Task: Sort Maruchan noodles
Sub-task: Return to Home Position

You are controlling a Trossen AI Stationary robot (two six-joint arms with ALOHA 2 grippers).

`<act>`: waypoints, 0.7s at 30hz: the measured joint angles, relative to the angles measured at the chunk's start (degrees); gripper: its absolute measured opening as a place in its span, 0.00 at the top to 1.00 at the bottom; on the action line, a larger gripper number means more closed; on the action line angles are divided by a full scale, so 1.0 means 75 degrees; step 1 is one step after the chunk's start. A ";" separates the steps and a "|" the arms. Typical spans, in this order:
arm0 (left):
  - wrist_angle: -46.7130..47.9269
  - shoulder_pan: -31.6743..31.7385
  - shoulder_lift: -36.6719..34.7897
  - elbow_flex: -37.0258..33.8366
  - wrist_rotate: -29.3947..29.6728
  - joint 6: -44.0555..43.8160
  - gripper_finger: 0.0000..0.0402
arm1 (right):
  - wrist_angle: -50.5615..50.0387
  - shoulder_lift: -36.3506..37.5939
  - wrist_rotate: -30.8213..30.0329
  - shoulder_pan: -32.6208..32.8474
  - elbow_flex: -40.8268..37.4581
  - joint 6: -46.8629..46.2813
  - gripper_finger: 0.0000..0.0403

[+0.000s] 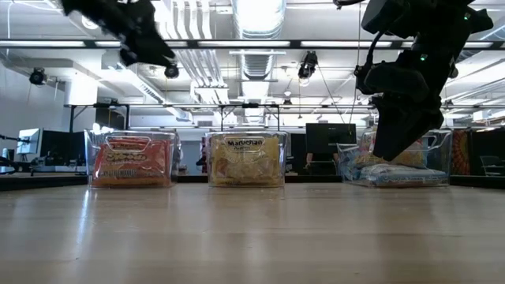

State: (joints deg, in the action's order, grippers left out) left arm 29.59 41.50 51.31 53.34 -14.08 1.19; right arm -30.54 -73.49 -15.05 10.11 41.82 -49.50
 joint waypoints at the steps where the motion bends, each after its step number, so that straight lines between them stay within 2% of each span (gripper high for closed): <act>1: -0.0038 0.0000 -0.0360 -0.0256 0.0007 -0.0129 0.57 | 0.0003 0.0000 0.0000 0.0000 0.0000 0.0000 0.50; 5: -0.0001 -0.0009 -0.1695 -0.1172 0.0367 -0.0836 0.57 | 0.0001 0.0000 0.0000 0.0000 0.0000 0.0000 0.50; 13: -0.0269 -0.0131 -0.4122 -0.2920 0.0400 -0.2409 0.57 | 0.0003 0.0000 0.0000 -0.0001 0.0000 0.0000 0.50; 21: -0.0894 -0.0163 -0.5990 -0.4320 0.0579 -0.3285 0.57 | 0.0000 0.0000 0.0000 0.0000 0.0000 0.0000 0.50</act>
State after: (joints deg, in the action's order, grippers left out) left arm 22.88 40.27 6.39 20.94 -9.74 -23.45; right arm -30.55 -73.49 -15.05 10.11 41.82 -49.50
